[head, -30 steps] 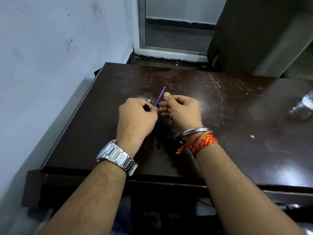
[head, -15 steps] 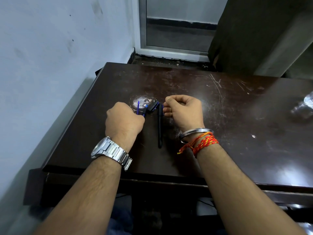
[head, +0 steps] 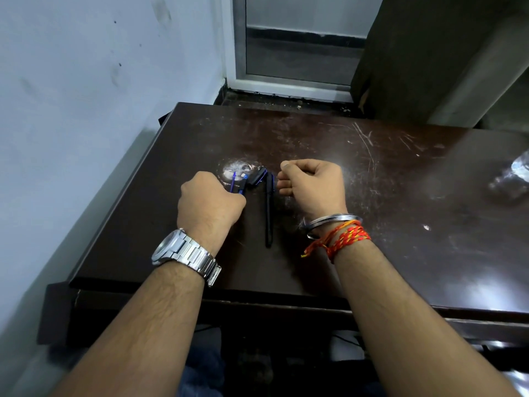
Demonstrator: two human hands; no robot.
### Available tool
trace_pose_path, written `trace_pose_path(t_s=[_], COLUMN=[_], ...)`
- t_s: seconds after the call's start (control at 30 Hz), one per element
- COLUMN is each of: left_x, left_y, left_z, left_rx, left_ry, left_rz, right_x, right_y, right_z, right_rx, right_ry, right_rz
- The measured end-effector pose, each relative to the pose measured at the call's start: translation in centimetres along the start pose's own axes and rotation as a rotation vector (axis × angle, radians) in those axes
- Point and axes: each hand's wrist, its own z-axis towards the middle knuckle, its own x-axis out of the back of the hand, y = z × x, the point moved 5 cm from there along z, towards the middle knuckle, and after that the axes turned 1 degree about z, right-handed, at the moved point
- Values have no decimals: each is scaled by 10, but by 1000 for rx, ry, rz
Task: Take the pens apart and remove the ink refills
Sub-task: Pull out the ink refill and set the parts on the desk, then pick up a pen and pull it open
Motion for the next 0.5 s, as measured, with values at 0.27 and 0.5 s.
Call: trace_pose_path(t_s=[0.27, 0.5], left_x=[-1, -31], left_y=[33, 36], left_z=[-19, -18], left_rx=[-244, -259], left_ry=[25, -141], left_rz=[-476, -526], right_x=[39, 71], right_y=[-6, -11], right_z=[14, 18], right_rx=[29, -68], right_ry=[55, 49], right_rz=[-453, -671])
